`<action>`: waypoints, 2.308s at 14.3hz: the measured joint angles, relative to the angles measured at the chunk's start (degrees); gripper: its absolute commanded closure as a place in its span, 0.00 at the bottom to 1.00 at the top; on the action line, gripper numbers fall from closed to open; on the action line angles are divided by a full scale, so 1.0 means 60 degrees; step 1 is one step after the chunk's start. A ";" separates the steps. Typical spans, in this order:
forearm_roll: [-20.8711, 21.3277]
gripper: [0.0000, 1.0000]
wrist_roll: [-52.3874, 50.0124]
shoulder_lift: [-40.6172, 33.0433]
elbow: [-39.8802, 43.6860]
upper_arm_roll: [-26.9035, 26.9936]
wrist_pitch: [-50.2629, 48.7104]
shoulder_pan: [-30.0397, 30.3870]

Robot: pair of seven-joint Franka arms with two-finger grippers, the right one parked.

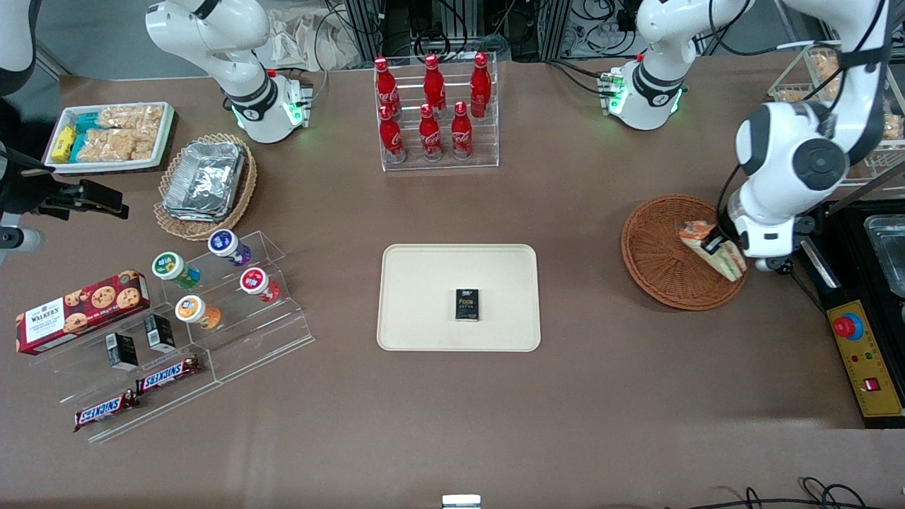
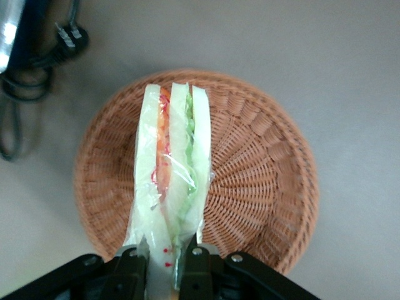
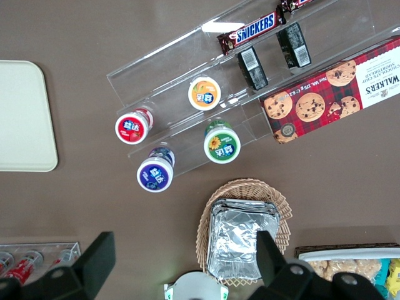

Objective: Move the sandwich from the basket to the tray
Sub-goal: 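Lift the sandwich out of the basket with the left gripper, then carry the sandwich over the white tray beside the black packet, then lower the sandwich onto the tray and open the left gripper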

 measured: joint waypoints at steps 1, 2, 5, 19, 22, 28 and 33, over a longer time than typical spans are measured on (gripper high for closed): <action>-0.0005 1.00 0.0346 -0.0036 0.0652 -0.0017 -0.0591 -0.0009; -0.0032 1.00 0.0771 -0.0039 0.1266 -0.0040 -0.1077 -0.0024; -0.0323 1.00 0.2376 -0.0008 0.2835 -0.0182 -0.2812 -0.0084; 0.0005 1.00 0.2082 0.2902 0.5082 -0.3511 -0.2348 -0.1432; 0.0437 1.00 0.1945 0.3934 0.5072 -0.3515 -0.1391 -0.2031; 0.1351 1.00 0.1436 0.5581 0.5052 -0.3505 -0.0586 -0.2623; 0.2368 1.00 0.0420 0.6576 0.5051 -0.3479 0.0130 -0.3057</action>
